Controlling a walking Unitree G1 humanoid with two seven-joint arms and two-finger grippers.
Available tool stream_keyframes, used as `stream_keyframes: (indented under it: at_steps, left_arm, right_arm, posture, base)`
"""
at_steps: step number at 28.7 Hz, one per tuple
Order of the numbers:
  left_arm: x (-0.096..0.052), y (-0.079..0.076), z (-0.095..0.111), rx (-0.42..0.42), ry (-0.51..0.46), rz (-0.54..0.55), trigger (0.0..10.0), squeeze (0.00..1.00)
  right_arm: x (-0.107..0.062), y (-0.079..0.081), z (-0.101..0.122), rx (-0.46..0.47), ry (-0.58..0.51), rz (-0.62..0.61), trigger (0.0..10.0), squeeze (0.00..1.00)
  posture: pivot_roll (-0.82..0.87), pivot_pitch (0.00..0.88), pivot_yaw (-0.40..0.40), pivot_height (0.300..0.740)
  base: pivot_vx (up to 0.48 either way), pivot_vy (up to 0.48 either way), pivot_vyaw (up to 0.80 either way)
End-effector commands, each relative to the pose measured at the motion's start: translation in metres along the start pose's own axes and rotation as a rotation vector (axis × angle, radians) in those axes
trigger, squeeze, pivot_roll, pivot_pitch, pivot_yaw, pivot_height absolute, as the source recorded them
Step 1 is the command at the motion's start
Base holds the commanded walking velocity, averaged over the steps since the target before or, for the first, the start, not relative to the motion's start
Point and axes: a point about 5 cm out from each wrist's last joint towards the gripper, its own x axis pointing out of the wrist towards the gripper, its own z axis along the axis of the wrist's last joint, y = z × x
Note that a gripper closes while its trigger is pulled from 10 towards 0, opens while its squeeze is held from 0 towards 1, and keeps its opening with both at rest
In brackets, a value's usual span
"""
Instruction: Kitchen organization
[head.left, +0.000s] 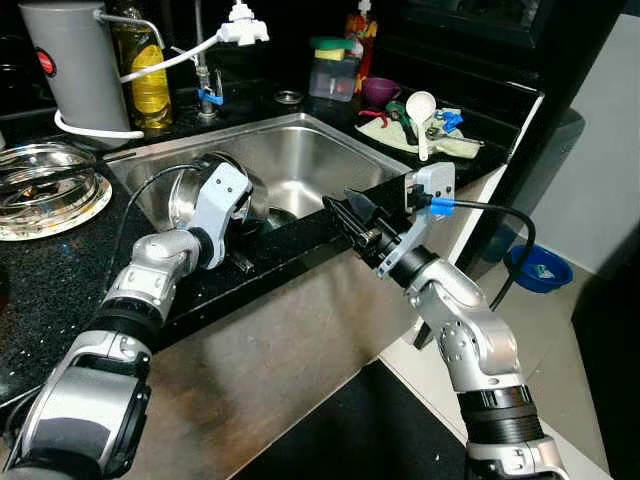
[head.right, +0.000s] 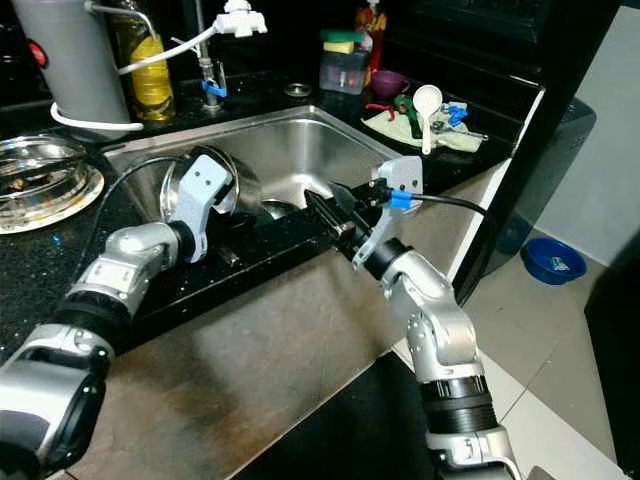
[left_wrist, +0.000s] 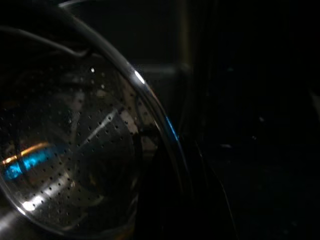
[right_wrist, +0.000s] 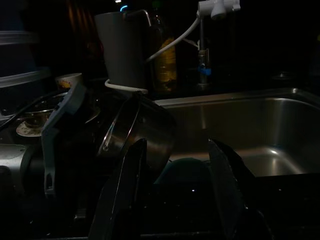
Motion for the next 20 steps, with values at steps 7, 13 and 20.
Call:
stream_keyframes:
  at_steps: [7, 13, 20]
  left_arm:
    - [0.004, -0.002, -0.007, -0.128, 0.02, 0.004, 10.0, 0.0]
    - [0.001, 0.007, 0.033, -0.112, -0.198, 0.038, 10.0, 0.0]
    - [-0.014, 0.006, 0.09, -0.081, -0.496, 0.035, 10.0, 0.0]
  right_arm:
    - [-0.002, 0.0, 0.001, -0.016, 0.011, -0.004, 10.0, 0.0]
    - [-0.001, 0.0, 0.0, -0.012, 0.009, -0.006, 10.0, 0.0]
    - [-0.001, -0.001, 0.0, -0.001, -0.005, -0.013, 10.0, 0.0]
  posture:
    - [0.02, 0.0, -0.051, 0.74]
    - [0.02, 0.0, -0.05, 0.74]
    - [0.03, 0.0, -0.052, 0.74]
  base:
    - [0.0, 0.0, 0.0]
    - [0.0, 0.0, 0.0]
    - [0.0, 0.0, 0.0]
